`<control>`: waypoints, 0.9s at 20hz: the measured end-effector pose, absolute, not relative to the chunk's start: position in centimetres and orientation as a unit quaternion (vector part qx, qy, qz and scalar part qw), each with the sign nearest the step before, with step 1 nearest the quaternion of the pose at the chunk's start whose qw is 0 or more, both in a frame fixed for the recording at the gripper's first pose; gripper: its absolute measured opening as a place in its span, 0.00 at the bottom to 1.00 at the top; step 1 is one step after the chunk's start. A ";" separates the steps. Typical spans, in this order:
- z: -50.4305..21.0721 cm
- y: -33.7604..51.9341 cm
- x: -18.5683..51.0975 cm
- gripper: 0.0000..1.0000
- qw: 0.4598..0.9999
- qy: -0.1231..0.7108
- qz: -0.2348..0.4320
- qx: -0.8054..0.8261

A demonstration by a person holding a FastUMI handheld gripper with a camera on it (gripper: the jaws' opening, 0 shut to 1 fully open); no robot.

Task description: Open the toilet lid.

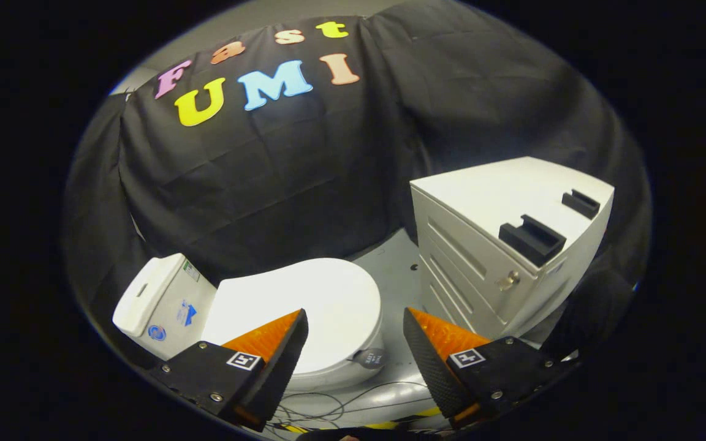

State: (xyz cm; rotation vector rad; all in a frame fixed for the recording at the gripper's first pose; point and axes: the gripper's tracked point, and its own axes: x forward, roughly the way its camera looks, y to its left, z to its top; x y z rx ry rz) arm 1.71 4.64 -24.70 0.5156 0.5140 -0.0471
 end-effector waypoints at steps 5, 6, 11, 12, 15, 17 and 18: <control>-27.7 3.8 0.9 0.96 0.912 0.278 -0.071 0.293; -28.2 3.7 0.4 0.96 0.906 0.283 -0.076 0.306; -32.3 4.4 -0.6 0.95 0.873 0.314 -0.094 0.360; -33.1 4.7 -0.6 0.95 0.869 0.323 -0.093 0.362; -34.5 4.7 -0.3 0.94 0.857 0.329 -0.105 0.382; -35.7 4.6 -0.3 0.94 0.848 0.328 -0.127 0.398; -36.2 4.6 -0.2 0.95 0.842 0.325 -0.138 0.407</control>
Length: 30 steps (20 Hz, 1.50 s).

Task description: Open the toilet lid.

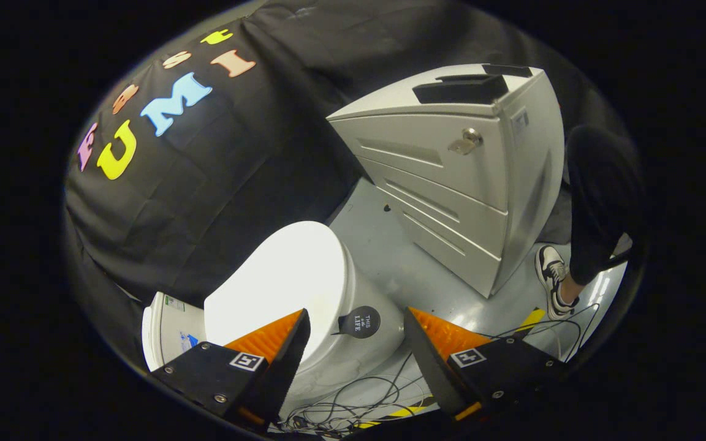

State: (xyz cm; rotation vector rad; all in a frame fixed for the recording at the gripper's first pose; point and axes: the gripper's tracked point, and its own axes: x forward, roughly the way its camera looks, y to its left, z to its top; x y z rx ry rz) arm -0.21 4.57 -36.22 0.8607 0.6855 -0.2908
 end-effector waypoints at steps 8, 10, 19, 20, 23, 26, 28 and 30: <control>-40.2 8.0 1.0 0.92 0.820 0.341 -0.114 0.445; -41.2 7.9 1.0 0.90 0.815 0.344 -0.125 0.449; -42.4 8.1 3.2 0.81 0.781 0.305 -0.117 0.533; -42.3 8.3 3.4 0.80 0.781 0.300 -0.113 0.536; -42.4 8.3 3.6 0.66 0.784 0.294 -0.110 0.535; -42.6 7.9 3.5 0.61 0.773 0.283 -0.115 0.556; -43.7 7.9 2.9 0.51 0.760 0.297 -0.127 0.564; -43.7 7.7 3.1 0.25 0.753 0.292 -0.130 0.575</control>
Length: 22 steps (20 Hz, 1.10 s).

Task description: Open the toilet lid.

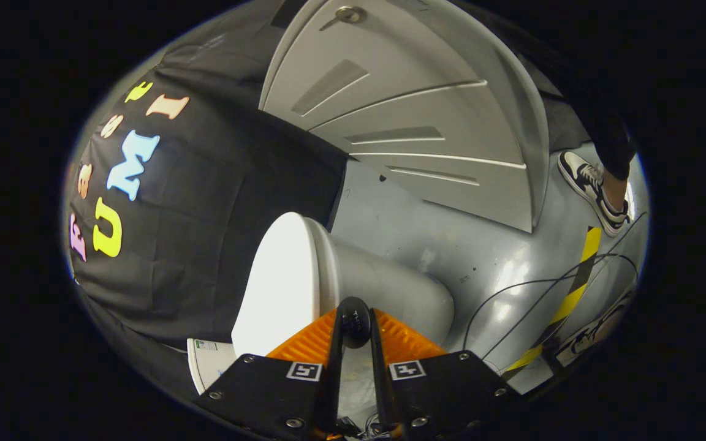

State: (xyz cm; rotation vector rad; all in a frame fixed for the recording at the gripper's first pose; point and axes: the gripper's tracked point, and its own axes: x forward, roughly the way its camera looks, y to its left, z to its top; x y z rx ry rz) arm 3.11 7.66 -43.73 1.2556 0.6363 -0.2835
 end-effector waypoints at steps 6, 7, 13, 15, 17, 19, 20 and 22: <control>-42.6 7.2 3.1 0.12 0.769 0.276 -0.129 0.562; -42.2 7.2 3.1 0.06 0.774 0.271 -0.131 0.558; -40.9 7.3 3.1 0.00 0.810 0.277 -0.128 0.500; -40.0 7.3 3.1 0.00 0.825 0.275 -0.125 0.477; -38.9 7.3 3.1 0.00 0.830 0.274 -0.122 0.470; -37.6 7.3 3.1 0.00 0.833 0.267 -0.115 0.471; -36.9 7.2 3.1 0.00 0.838 0.262 -0.111 0.466; -35.6 7.3 3.1 0.00 0.847 0.257 -0.105 0.454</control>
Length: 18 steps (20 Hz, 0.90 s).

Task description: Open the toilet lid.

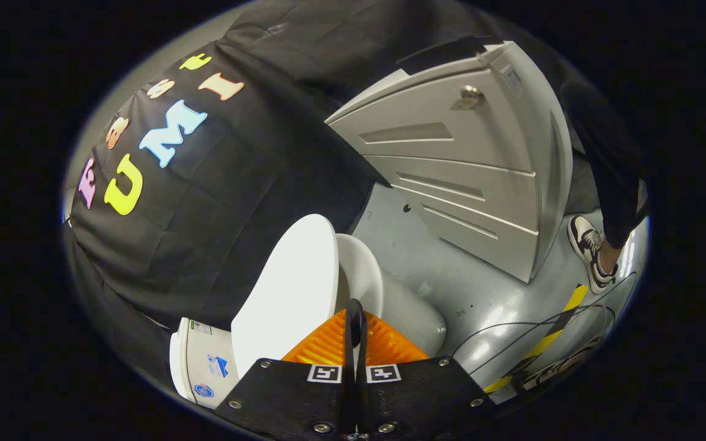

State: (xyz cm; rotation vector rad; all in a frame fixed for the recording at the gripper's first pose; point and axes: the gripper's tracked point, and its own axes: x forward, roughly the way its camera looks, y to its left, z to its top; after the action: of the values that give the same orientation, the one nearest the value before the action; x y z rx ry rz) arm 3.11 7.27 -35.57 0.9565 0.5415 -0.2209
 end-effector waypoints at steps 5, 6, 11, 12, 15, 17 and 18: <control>-32.6 7.6 3.3 0.00 0.872 0.254 -0.091 0.409; -31.9 7.6 3.3 0.00 0.876 0.251 -0.089 0.401; -27.8 8.6 3.4 0.00 0.903 0.231 -0.075 0.355; -26.9 8.8 3.4 0.00 0.908 0.227 -0.071 0.344; -24.4 9.6 3.5 0.00 0.923 0.213 -0.061 0.316; -22.7 10.3 3.6 0.00 0.932 0.206 -0.054 0.294; -21.9 10.6 3.6 0.00 0.937 0.203 -0.051 0.281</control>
State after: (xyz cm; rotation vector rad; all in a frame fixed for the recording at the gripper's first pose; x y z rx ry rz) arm 3.62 10.64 -21.87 0.5735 0.4147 -0.1049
